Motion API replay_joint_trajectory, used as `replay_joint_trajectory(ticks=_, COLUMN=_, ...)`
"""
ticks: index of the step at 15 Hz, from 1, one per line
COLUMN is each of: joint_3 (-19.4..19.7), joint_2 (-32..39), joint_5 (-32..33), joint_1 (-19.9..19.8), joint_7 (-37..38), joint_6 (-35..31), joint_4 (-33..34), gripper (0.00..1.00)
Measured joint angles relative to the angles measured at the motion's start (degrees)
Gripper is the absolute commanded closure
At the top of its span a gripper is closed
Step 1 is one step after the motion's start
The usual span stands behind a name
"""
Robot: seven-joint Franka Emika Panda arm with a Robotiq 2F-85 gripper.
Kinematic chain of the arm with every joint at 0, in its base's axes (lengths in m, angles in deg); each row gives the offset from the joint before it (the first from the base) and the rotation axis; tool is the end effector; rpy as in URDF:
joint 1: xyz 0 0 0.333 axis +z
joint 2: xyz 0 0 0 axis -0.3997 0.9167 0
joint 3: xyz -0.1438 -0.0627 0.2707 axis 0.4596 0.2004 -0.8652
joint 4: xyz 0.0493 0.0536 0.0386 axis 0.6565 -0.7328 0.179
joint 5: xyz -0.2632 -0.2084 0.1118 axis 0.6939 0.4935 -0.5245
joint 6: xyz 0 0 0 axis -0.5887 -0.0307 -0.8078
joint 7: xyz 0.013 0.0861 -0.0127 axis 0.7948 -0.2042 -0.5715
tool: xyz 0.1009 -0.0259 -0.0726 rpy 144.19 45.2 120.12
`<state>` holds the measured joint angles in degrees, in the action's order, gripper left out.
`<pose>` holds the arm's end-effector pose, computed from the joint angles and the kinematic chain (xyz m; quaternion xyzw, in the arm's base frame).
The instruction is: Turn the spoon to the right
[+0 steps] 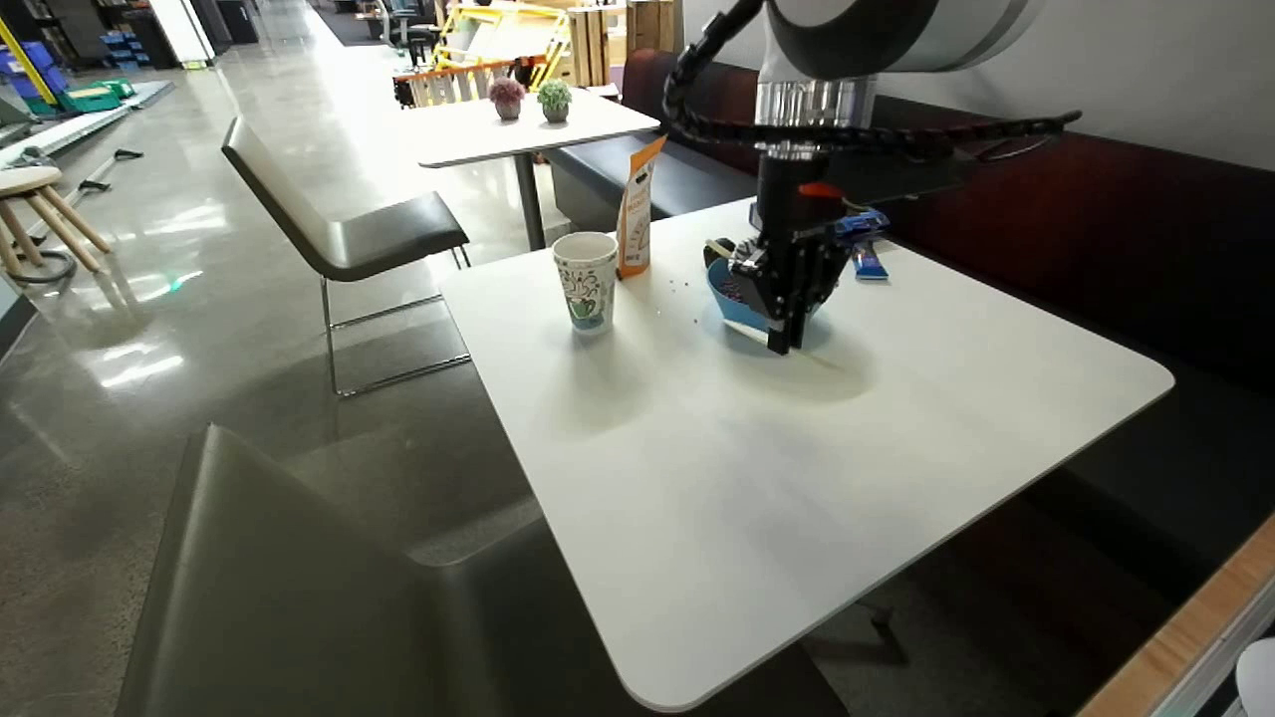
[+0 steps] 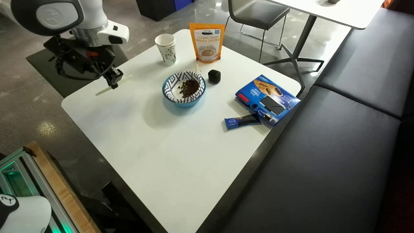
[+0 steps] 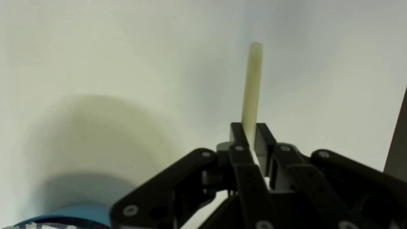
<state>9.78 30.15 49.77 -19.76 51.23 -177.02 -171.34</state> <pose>0.4173 0.1159 0.2895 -0.9955 -0.0531 0.0629 0.0470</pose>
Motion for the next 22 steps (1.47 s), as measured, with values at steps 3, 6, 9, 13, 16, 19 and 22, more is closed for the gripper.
replay_joint_trajectory(ticks=3, joint_3=0.18, joint_2=-2.5, joint_5=-0.46, joint_1=0.71, joint_7=8.66, joint_6=-2.12, joint_4=-2.44, gripper=0.97)
replay_joint_trajectory(ticks=6, joint_3=-0.02, joint_2=-4.9, joint_5=2.2, joint_1=1.54, joint_7=20.14, joint_6=-4.63, joint_4=-6.23, gripper=0.97)
replay_joint_trajectory(ticks=9, joint_3=-0.95, joint_2=-7.27, joint_5=7.04, joint_1=1.74, joint_7=32.53, joint_6=-6.84, joint_4=-9.87, gripper=0.97)
replay_joint_trajectory(ticks=13, joint_3=-1.37, joint_2=-8.3, joint_5=8.41, joint_1=1.86, joint_7=37.3, joint_6=-6.93, joint_4=-10.87, gripper=0.87)
replay_joint_trajectory(ticks=16, joint_3=-1.18, joint_2=-8.13, joint_5=8.41, joint_1=1.85, joint_7=37.11, joint_6=-6.93, joint_4=-10.77, gripper=0.97)
replay_joint_trajectory(ticks=19, joint_3=-1.11, joint_2=-7.78, joint_5=9.37, joint_1=1.36, joint_7=40.67, joint_6=-6.12, joint_4=-10.33, gripper=0.97)
replay_joint_trajectory(ticks=22, joint_3=-0.95, joint_2=-5.38, joint_5=12.64, joint_1=0.05, joint_7=50.84, joint_6=-5.26, joint_4=-8.24, gripper=0.97)
